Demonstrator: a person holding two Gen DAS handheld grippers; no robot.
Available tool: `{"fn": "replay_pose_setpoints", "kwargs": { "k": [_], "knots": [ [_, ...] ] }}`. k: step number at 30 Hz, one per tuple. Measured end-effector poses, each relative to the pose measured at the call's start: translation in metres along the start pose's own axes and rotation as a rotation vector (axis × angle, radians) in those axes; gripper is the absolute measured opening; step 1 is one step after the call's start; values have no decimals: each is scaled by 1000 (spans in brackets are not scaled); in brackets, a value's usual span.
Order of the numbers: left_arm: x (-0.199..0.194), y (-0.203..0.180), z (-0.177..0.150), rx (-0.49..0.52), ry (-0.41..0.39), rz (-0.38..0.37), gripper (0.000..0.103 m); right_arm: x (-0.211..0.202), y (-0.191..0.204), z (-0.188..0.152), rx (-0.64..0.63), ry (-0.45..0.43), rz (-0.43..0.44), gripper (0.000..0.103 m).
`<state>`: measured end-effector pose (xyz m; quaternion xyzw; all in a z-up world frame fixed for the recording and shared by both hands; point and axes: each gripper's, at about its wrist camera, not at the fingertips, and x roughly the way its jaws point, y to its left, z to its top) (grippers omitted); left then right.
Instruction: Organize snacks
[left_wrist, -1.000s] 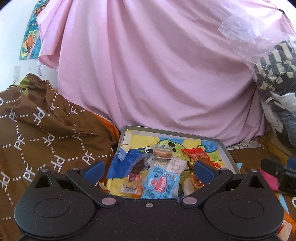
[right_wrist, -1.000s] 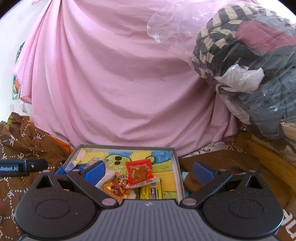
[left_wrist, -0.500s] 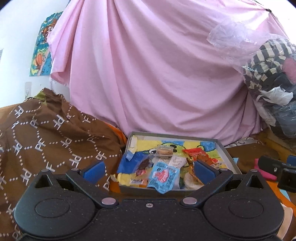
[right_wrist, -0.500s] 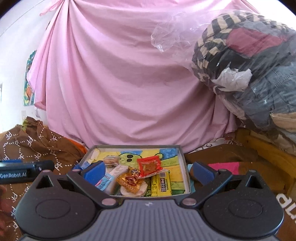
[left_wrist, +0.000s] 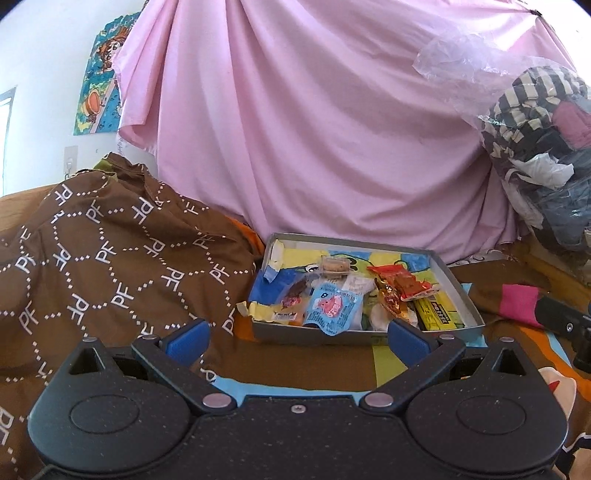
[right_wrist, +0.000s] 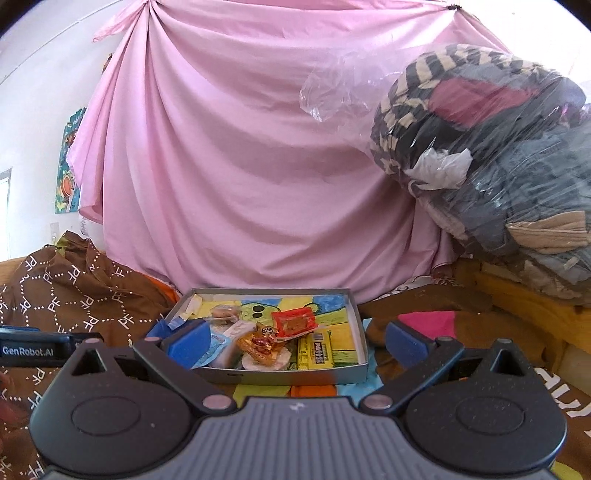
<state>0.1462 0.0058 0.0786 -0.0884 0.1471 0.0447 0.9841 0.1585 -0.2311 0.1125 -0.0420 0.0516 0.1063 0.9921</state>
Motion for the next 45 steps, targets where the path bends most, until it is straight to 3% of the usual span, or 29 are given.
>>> {"fn": "replay_pose_setpoints", "kwargs": {
  "k": [15,28,35,45],
  "knots": [
    [-36,8,-26,-12,-11,33,102,-36,1,-22,31,-5,-31,103],
    [-62,5,-61,23,65,-7,102,-58,-9,-50,47,58,-61,103],
    [-76,0,-66,64,51,21,102,-69,-4,-55,39,77,-48,103],
    [-79,4,-70,50,100,57,102,-80,4,-62,41,98,-51,103]
  ]
}}
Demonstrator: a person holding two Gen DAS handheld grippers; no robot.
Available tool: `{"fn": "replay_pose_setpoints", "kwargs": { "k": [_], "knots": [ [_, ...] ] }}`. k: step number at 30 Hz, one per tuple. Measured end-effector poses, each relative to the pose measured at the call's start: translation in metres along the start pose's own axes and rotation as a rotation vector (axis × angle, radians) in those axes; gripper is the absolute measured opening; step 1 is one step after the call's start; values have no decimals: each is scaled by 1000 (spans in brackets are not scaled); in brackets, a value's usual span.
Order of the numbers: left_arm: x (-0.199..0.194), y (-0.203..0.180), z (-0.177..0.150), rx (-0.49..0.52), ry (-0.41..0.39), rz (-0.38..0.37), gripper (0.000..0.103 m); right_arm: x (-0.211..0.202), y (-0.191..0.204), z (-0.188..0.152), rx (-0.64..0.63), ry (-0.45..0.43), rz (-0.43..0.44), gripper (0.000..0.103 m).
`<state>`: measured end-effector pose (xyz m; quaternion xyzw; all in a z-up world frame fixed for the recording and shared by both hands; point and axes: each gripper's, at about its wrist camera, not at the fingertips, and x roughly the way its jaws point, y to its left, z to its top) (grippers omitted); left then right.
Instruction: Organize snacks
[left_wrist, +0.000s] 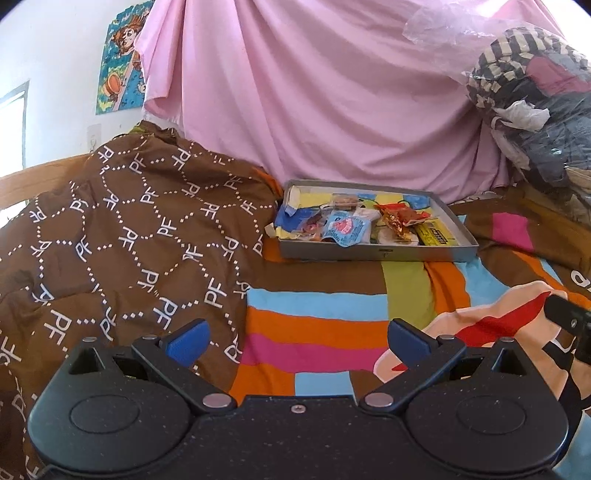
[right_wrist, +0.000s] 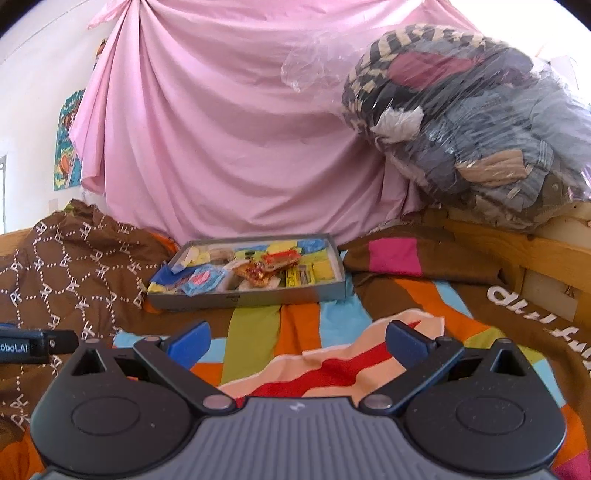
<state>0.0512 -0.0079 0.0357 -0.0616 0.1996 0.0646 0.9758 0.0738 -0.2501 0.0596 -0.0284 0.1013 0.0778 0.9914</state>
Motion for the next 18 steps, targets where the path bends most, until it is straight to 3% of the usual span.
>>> {"fn": "replay_pose_setpoints", "kwargs": {
  "k": [18],
  "knots": [
    [0,-1,-13,35,16,34,102,4,11,-10,-21,35,67,103]
  ]
}}
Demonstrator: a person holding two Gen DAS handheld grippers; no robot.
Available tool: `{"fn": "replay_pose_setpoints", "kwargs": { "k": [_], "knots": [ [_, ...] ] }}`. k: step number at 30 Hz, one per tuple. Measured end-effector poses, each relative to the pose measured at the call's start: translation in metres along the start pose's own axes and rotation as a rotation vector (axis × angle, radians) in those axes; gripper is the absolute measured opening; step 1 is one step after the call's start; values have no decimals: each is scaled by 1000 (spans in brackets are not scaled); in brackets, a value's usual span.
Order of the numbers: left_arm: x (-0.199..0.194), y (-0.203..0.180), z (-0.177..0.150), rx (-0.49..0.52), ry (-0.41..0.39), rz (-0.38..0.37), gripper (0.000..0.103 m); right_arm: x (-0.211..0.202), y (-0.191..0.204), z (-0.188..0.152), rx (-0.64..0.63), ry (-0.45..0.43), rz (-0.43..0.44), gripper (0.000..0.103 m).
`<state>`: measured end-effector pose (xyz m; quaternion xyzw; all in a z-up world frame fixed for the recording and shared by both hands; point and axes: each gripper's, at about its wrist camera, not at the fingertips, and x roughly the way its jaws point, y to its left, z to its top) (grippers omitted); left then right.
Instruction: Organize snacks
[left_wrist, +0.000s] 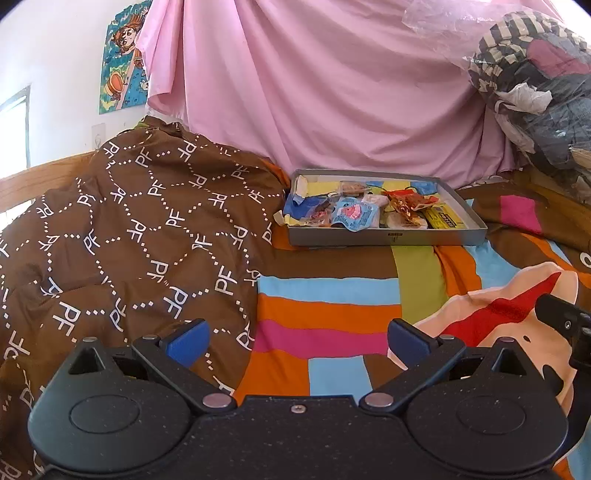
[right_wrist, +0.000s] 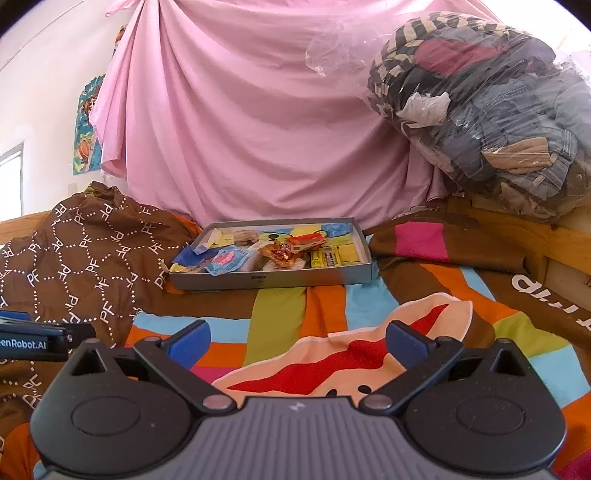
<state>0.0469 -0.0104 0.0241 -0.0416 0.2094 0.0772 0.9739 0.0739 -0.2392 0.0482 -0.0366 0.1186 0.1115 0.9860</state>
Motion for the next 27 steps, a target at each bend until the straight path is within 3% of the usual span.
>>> {"fn": "replay_pose_setpoints", "kwargs": {
  "k": [11,27],
  "knots": [
    [1,4,-15,21,-24,-32,102,-1,7,-12,-2,-6,4,103],
    [1,10,-25,10,11,-11,102,-2,9,-14,-7,-2,8,103]
  ]
}}
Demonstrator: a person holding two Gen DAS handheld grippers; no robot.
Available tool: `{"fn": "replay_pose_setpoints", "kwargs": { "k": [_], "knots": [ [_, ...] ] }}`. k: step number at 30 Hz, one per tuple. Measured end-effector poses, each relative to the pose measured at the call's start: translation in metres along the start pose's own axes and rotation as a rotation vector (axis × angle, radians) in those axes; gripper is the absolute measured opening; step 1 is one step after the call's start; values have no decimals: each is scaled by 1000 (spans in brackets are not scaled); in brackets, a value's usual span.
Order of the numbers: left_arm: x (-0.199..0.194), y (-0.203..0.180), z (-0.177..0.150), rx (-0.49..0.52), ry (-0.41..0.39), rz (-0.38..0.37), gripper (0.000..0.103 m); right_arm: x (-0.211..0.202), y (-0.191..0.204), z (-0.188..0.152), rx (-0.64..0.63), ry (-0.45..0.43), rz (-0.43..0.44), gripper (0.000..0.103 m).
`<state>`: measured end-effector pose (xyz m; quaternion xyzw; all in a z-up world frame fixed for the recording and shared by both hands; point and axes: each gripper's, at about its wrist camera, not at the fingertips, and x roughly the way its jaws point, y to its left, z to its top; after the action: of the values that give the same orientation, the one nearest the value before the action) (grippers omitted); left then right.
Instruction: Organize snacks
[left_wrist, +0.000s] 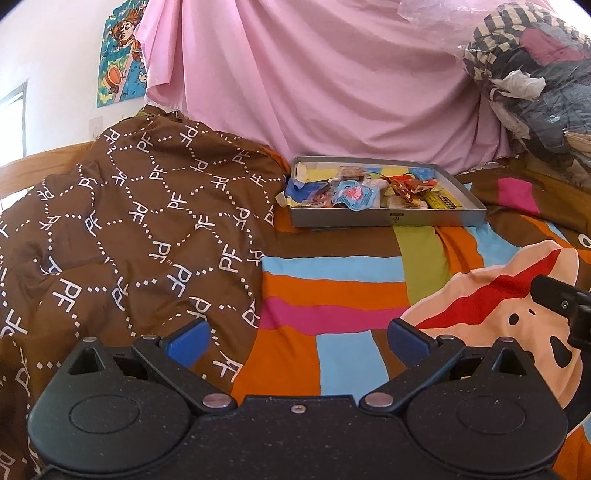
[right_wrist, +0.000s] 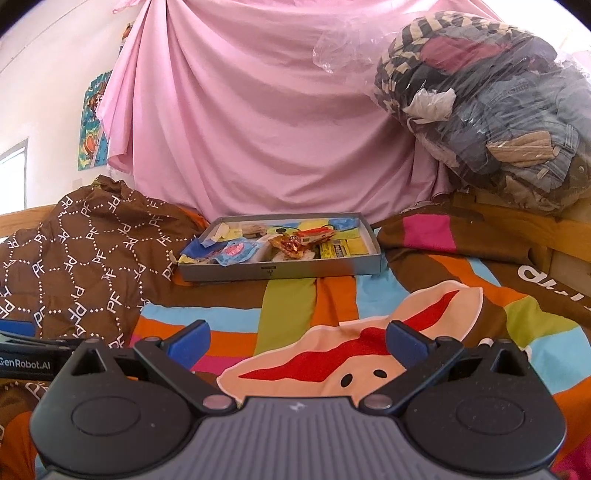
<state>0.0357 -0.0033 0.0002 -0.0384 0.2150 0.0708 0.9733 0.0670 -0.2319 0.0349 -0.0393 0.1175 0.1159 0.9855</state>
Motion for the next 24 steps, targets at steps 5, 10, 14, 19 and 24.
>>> {"fn": "replay_pose_setpoints", "kwargs": {
  "k": [5,10,14,19,24],
  "knots": [
    [1,0,0,-8,12,0,102,0,0,-1,-3,-1,3,103],
    [1,-2,-1,8,27,3,102,0,0,-2,-2,-1,6,103],
    [2,-3,0,7,36,9,102,0,-2,-2,8,5,5,103],
    [0,-4,0,18,36,12,102,0,-1,-2,7,5,4,103],
    [-1,-5,0,15,38,16,101,0,-1,-1,5,7,5,103]
  ]
}}
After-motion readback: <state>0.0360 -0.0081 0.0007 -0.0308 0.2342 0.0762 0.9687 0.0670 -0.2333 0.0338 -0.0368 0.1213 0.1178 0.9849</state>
